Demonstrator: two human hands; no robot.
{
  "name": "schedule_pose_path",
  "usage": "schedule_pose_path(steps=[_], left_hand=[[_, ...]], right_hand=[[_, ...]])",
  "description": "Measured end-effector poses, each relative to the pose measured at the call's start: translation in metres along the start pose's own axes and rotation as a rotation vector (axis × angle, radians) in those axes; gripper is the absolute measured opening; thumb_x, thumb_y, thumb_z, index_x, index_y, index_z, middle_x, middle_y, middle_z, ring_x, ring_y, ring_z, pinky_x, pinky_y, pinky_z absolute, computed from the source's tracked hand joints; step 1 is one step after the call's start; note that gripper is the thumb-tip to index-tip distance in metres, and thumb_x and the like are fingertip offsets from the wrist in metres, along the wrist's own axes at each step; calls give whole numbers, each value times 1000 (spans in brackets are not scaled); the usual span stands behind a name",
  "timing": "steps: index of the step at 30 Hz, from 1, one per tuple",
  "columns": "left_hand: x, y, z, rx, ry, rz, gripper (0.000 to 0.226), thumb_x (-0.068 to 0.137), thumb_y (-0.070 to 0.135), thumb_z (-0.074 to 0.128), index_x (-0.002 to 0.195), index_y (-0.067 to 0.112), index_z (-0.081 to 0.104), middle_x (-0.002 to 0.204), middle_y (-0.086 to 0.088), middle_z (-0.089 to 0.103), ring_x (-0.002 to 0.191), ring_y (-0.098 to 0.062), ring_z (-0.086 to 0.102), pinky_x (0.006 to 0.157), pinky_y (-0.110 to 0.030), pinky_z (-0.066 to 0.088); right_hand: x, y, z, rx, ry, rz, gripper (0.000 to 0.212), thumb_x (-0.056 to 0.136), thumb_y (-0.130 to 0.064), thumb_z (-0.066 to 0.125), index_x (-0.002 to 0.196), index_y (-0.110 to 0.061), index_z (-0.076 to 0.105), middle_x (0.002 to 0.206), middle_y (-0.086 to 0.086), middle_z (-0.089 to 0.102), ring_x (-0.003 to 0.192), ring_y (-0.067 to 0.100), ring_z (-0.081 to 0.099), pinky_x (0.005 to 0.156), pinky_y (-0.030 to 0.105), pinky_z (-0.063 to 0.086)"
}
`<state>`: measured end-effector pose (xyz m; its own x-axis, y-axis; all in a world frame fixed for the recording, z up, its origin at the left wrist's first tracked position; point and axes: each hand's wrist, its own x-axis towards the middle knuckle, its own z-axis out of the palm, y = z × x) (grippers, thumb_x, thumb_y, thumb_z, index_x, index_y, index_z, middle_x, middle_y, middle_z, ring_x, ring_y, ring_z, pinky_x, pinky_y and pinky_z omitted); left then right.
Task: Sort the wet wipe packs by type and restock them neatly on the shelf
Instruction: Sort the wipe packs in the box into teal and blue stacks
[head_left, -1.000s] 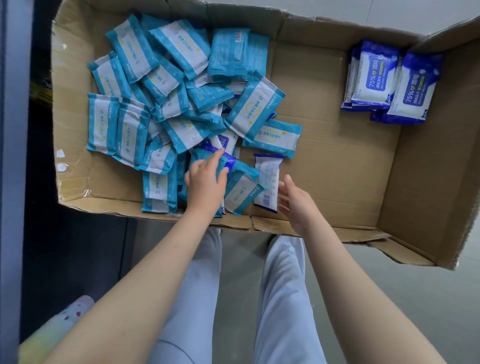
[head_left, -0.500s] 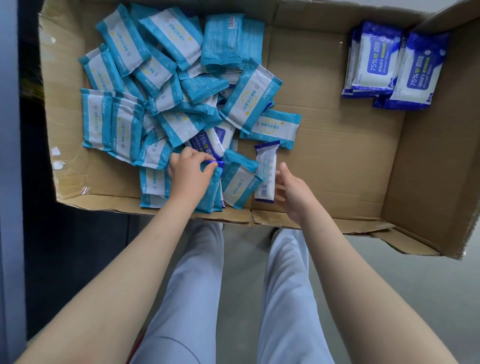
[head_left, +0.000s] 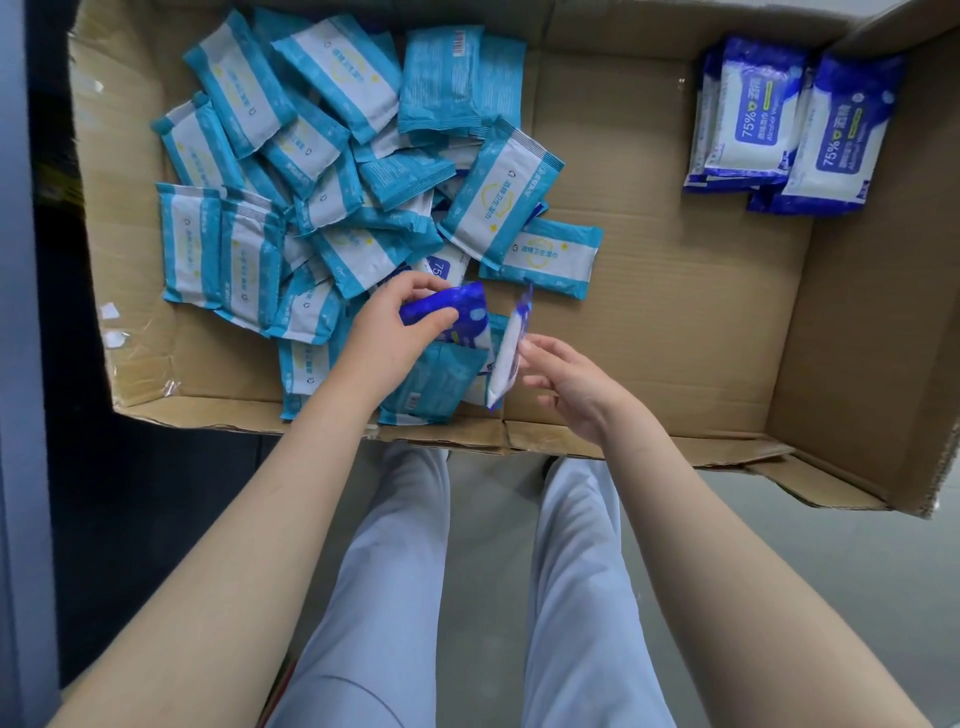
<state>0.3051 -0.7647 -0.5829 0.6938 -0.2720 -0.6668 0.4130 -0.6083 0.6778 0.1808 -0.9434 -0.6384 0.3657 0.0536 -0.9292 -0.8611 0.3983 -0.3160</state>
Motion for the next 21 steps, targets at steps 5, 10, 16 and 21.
schedule_pose_path(steps=[5, 10, 16, 21], left_hand=[[3, -7, 0, -74, -6, -142, 18, 92, 17, 67, 110, 18, 64, 108, -5, 71, 102, -21, 67, 95, -39, 52], [2, -12, 2, -223, 11, -234, 6, 95, 22, 63, 99, 23, 67, 101, -4, 74, 99, -24, 70, 98, -53, 50], [3, 5, 8, -417, 195, -171, 7, 98, 24, 59, 100, 30, 55, 95, 8, 72, 91, -13, 71, 90, -53, 55], [11, 40, 23, -515, 250, -109, 6, 99, 31, 56, 97, 26, 57, 83, 10, 74, 77, -9, 72, 70, -38, 58]], right_hand=[[-4, -2, 9, 62, 38, -62, 11, 92, -19, 67, 104, -19, 64, 100, -2, 59, 68, 5, 42, 60, 18, 34], [-4, -7, 8, 221, 127, -69, 15, 92, -14, 67, 101, -23, 57, 109, -5, 65, 99, 13, 62, 83, 28, 47], [-9, -16, -9, 408, 254, -212, 24, 95, -4, 57, 108, -24, 52, 109, 3, 68, 88, 16, 65, 75, 23, 50], [-25, -39, -44, 457, 272, -299, 30, 102, -15, 50, 130, -25, 55, 108, 1, 71, 88, 16, 66, 79, 29, 52]])
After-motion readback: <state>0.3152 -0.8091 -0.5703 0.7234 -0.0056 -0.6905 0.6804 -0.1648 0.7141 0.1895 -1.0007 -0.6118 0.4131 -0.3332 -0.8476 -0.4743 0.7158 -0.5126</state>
